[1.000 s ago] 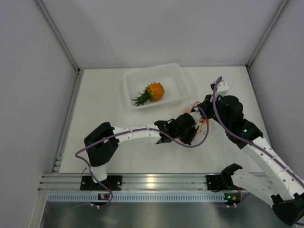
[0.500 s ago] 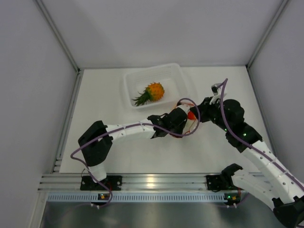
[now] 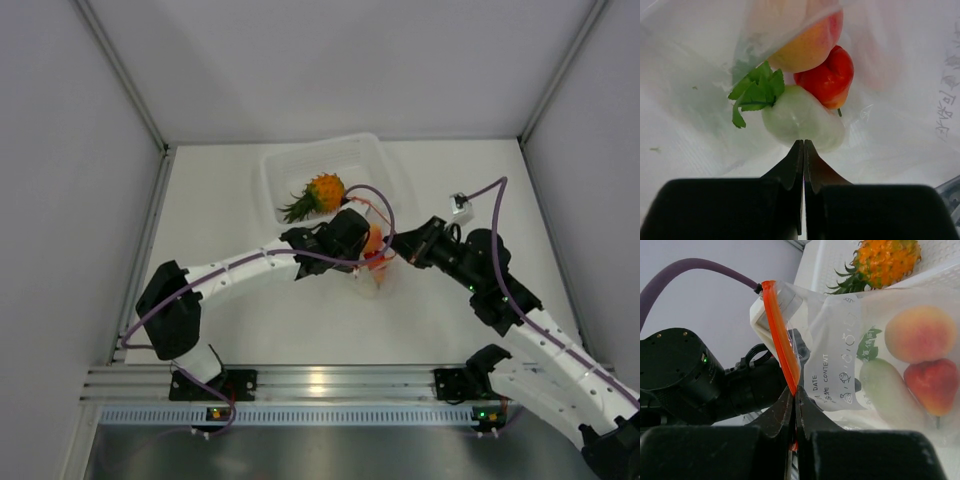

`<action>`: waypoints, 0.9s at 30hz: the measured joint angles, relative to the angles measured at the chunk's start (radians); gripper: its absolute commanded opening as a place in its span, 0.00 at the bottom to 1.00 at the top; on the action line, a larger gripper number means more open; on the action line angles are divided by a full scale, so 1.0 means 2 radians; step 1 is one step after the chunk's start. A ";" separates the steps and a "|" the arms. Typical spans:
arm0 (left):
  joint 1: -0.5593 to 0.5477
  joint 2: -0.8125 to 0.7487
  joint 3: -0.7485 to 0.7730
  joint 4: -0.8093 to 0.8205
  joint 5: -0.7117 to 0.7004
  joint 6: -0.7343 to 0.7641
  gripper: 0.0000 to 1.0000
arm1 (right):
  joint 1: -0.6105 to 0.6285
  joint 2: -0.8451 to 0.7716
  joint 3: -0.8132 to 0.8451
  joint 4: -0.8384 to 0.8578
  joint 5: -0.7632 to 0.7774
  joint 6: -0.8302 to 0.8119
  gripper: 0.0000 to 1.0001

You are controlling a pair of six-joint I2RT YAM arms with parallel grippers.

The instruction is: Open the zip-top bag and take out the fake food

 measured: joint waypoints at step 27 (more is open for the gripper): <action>0.017 0.147 0.079 -0.008 0.032 -0.025 0.76 | 0.001 0.004 -0.056 0.026 0.026 0.045 0.00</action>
